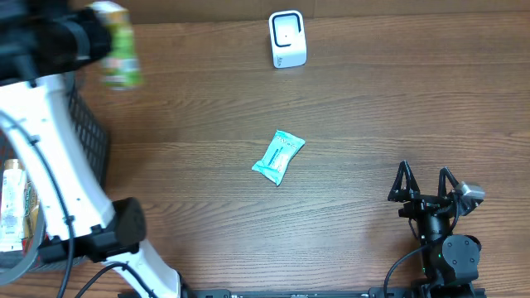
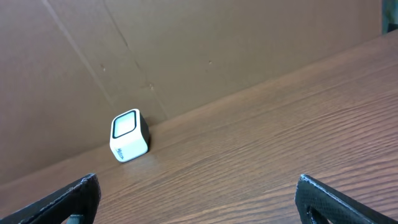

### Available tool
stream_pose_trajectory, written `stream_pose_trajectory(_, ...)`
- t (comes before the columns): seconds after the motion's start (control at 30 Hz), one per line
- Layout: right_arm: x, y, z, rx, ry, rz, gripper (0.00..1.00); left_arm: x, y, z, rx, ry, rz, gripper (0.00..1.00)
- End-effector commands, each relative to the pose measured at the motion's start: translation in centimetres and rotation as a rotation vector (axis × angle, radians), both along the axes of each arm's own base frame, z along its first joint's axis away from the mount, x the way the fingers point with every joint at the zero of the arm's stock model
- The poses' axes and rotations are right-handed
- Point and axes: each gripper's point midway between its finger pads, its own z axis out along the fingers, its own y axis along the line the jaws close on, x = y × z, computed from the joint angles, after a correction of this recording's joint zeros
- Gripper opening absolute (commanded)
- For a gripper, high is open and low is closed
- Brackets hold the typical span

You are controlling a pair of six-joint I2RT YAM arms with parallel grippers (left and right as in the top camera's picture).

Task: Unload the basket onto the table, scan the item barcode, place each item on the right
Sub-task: 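Lift the pouch out and place it beside the teal pack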

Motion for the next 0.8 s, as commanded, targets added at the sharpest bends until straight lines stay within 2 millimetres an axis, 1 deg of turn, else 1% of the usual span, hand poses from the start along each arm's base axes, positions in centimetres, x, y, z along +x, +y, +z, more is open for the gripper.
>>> stream_pose_trajectory(0.0, 0.0, 0.0, -0.4, 0.005, 0.004, -0.005, 1.0, -0.8, -4.0, -0.5, -0.025, 0.034, -0.095, 0.04)
stream_pose_trajectory(0.13, 0.0, 0.0, -0.4, 0.005, 0.004, -0.005, 1.0, -1.2, -7.5, -5.5, -0.036, 0.21, -0.175, 0.04)
stream_pose_trajectory(0.2, 0.0, 0.0, -0.4, 0.005, 0.004, -0.005, 1.0, -1.5, -9.2, -8.6, -0.034, 0.303, -0.22, 0.04)
stream_pose_trajectory(0.27, 0.0, 0.0, -0.4, 0.005, 0.004, -0.005, 1.0, -1.7, -10.3, -11.5, -0.027, 0.371, -0.247, 0.04)
stream_pose_trajectory(0.4, 0.0, 0.0, -0.4, 0.005, 0.004, -0.005, 1.0, -2.4, -11.9, -17.8, -0.007, 0.497, -0.273, 0.04)
stream_pose_trajectory(0.47, 0.0, 0.0, -0.4, 0.005, 0.004, -0.005, 1.0, -3.0, -12.3, -20.6, -0.002, 0.55, -0.282, 0.04)
stream_pose_trajectory(0.57, 0.0, 0.0, -0.4, 0.005, 0.004, -0.005, 1.0, -4.3, -12.2, -24.8, 0.006, 0.625, -0.259, 0.04)
stream_pose_trajectory(0.63, 0.0, 0.0, -0.4, 0.005, 0.004, -0.005, 1.0, -4.9, -12.1, -27.2, 0.0, 0.653, -0.243, 0.04)
stream_pose_trajectory(0.77, 0.0, 0.0, -0.4, 0.005, 0.004, -0.005, 1.0, -6.3, -12.0, -30.5, -0.008, 0.696, -0.23, 0.04)
